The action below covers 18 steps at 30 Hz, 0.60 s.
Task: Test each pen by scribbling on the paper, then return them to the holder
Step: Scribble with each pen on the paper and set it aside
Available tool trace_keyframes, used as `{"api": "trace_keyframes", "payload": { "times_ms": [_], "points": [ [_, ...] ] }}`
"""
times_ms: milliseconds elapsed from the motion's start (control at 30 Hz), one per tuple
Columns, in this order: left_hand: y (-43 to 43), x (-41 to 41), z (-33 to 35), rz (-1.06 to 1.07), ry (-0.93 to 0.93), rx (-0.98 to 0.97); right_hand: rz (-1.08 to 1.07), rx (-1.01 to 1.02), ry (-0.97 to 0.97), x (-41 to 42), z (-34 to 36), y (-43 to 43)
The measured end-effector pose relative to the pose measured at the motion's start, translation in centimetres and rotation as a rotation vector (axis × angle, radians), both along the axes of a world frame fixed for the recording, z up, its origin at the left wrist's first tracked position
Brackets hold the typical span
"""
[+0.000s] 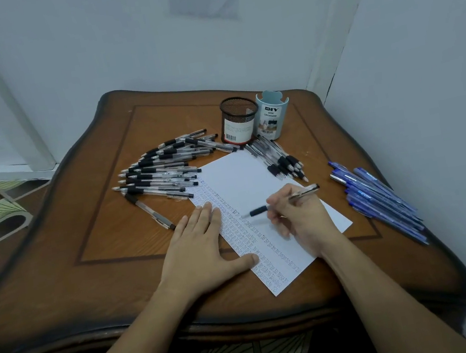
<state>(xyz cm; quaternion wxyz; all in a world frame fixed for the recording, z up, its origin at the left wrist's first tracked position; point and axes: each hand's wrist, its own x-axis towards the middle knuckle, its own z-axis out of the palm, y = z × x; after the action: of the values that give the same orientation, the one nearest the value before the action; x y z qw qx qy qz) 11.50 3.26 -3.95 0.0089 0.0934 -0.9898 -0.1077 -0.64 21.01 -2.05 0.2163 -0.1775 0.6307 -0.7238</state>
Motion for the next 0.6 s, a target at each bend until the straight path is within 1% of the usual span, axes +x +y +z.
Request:
{"api": "trace_keyframes", "payload": {
  "times_ms": [100,167,267,367,467,600],
  "points": [
    [0.0,0.0,0.0,-0.001,-0.003,-0.004,-0.006,0.104,0.053,0.2,-0.4,-0.1],
    [0.0,0.0,0.1,-0.003,-0.008,-0.01,0.046,0.176,0.102,0.4,-0.3,-0.1],
    [0.0,0.0,0.1,-0.005,0.001,-0.007,0.117,0.247,0.122,0.5,-0.2,-0.2],
    [0.0,0.0,0.0,-0.008,0.0,-0.013,0.066,0.312,0.2,0.9,-0.5,-0.6],
    [0.0,0.0,0.0,-0.004,0.005,-0.016,-0.002,0.336,0.192,1.1,-1.2,-1.2],
    [0.0,-0.1,0.0,-0.001,0.005,-0.02,-0.008,0.328,0.208,1.3,-1.9,-1.4]
  ]
}}
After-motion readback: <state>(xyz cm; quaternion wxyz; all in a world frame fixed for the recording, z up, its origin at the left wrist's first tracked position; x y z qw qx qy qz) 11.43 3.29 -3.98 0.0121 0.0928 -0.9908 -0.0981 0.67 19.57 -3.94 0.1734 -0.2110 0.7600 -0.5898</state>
